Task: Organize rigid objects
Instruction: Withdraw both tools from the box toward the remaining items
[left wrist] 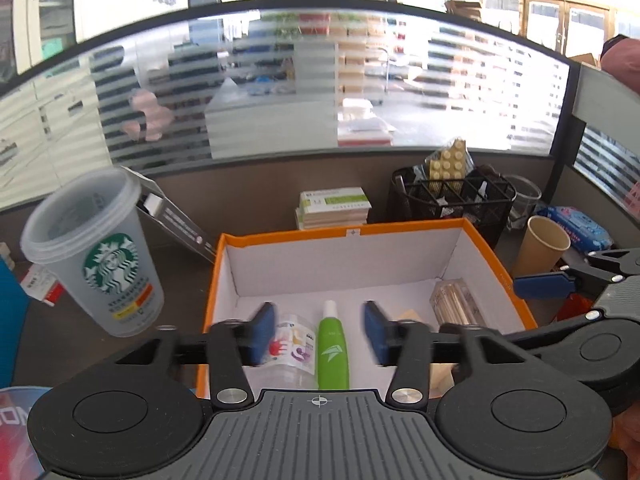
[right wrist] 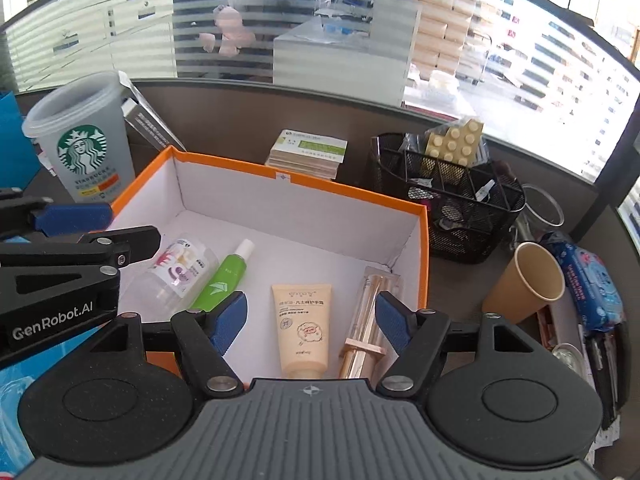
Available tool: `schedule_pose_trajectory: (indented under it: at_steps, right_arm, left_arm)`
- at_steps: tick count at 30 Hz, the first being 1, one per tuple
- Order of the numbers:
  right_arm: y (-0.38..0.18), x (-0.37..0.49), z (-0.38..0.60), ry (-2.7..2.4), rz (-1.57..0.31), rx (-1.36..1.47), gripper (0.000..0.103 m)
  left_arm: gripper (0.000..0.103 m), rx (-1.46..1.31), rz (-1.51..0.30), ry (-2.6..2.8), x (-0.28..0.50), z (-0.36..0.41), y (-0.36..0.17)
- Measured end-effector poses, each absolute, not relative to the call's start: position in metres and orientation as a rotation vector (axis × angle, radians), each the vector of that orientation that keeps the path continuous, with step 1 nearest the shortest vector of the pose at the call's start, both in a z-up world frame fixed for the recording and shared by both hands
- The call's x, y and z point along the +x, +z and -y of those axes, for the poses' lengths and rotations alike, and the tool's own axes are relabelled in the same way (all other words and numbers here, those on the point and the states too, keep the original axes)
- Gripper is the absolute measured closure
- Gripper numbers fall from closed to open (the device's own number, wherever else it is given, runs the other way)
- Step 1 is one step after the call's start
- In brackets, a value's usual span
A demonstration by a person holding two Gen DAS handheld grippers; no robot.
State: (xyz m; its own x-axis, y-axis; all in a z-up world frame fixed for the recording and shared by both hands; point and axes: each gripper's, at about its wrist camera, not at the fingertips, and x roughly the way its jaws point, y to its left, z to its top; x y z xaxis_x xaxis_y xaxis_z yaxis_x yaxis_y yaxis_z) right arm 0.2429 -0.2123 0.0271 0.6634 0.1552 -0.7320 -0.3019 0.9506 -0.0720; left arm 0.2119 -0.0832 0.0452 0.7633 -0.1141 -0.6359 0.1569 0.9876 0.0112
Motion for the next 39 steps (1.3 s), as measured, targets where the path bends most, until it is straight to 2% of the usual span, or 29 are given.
schedule_pose_trajectory:
  at_steps: [3,6,8,10,13,23,32,39]
  right_arm:
    - [0.034,0.230,0.213,0.260,-0.783,-0.195,0.028]
    - [0.041,0.216,0.214,0.264,-0.762,-0.191,0.026]
    - [0.045,0.203,0.215,0.263,-0.737,-0.198,0.017]
    - [0.048,0.187,0.217,0.269,-0.702,-0.207,0.006]
    - [0.044,0.160,0.224,0.268,-0.659,-0.224,0.000]
    - [-0.005,0.107,0.259,0.261,-0.667,-0.141,0.000]
    - [-0.035,0.086,0.268,0.264,-0.671,-0.061,0.000]
    - [-0.045,0.082,0.269,0.277,-0.670,-0.015,0.000]
  left_arm:
    - [0.034,0.069,-0.666,-0.143,0.201,0.080,0.052]
    - [0.015,0.062,-0.646,-0.138,0.188,0.076,0.058]
    - [0.003,0.061,-0.625,-0.139,0.177,0.074,0.060]
    - [0.001,0.067,-0.609,-0.153,0.164,0.071,0.059]
    - [0.000,0.070,-0.612,-0.178,0.143,0.066,0.047]
    - [0.000,0.146,-0.652,-0.177,0.091,0.061,-0.016]
    - [0.000,0.250,-0.731,-0.095,0.080,0.065,-0.074]
    - [0.000,0.240,-0.743,-0.089,0.081,0.072,-0.086]
